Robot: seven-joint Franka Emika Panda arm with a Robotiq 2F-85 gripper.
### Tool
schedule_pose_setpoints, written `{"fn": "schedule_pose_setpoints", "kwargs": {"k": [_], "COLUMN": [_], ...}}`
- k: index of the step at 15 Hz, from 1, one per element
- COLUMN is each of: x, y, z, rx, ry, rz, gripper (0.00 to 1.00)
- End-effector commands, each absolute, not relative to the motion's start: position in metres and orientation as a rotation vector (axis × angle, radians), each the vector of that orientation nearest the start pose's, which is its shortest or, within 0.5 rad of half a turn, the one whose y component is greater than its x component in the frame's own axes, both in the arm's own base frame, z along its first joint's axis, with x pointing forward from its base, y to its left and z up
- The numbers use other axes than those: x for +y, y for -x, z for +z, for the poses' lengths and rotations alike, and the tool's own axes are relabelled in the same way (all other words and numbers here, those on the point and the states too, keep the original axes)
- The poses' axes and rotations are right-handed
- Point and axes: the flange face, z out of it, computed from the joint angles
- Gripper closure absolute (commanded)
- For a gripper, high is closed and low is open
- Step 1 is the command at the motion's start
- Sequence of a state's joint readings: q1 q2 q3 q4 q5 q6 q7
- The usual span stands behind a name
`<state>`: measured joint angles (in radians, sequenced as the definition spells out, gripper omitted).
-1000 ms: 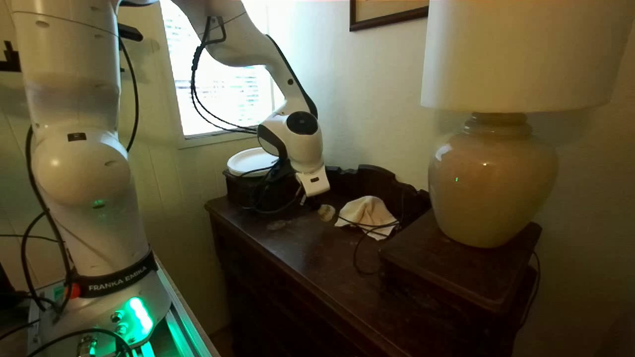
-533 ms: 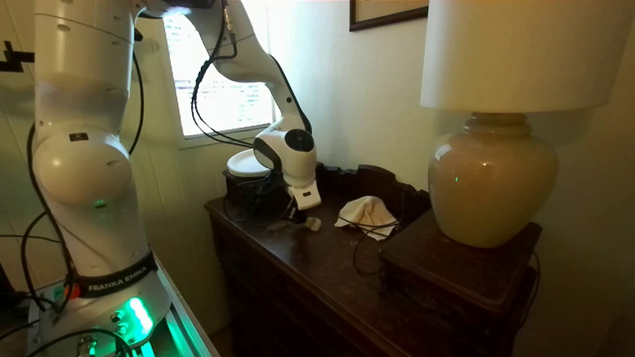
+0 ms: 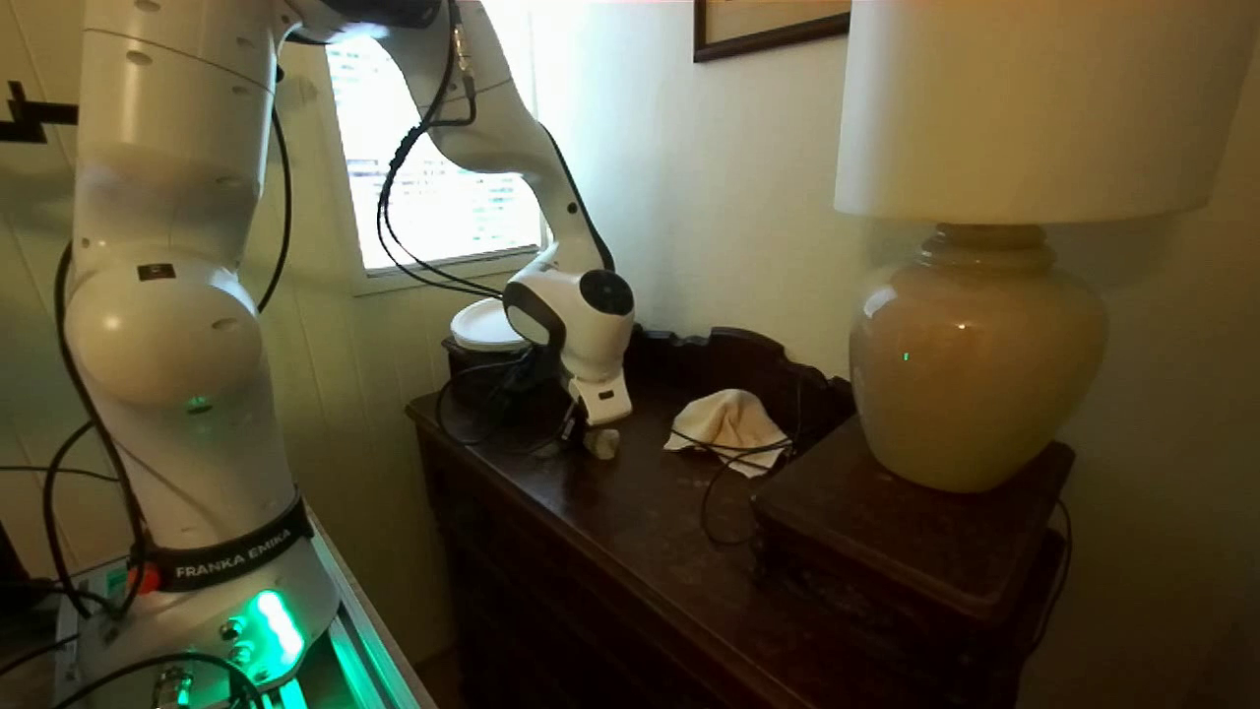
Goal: Use the brush to wipe the table
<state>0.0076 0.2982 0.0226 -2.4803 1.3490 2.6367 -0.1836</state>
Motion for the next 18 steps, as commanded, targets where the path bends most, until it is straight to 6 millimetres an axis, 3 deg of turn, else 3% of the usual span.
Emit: {"fn": "schedule_pose_setpoints", "kwargs": {"k": [1,4,7,11,12,13,17,18], "x": [-0.014,-0.011,-0.002,0.027,0.012,0.018,0.013,0.013], "y": [-0.439,-0.441,-0.446,-0.455,-0.458,-0.459,-0.458,-0.458], "z": [0.161,0.172,0.182,0.194,0.181,0.182,0.180,0.174], "rx": [1.287,1.232,1.108,0.930,0.979,0.977,0.985,0.948], "ry": [2.244,2.269,2.422,2.658,2.578,2.590,2.589,2.613], "rz": [0.097,0.064,0.040,-0.018,0.023,0.019,0.021,0.030], "gripper": [0.84,0.84,0.84,0.84,0.84,0.59,0.59,0.84]}}
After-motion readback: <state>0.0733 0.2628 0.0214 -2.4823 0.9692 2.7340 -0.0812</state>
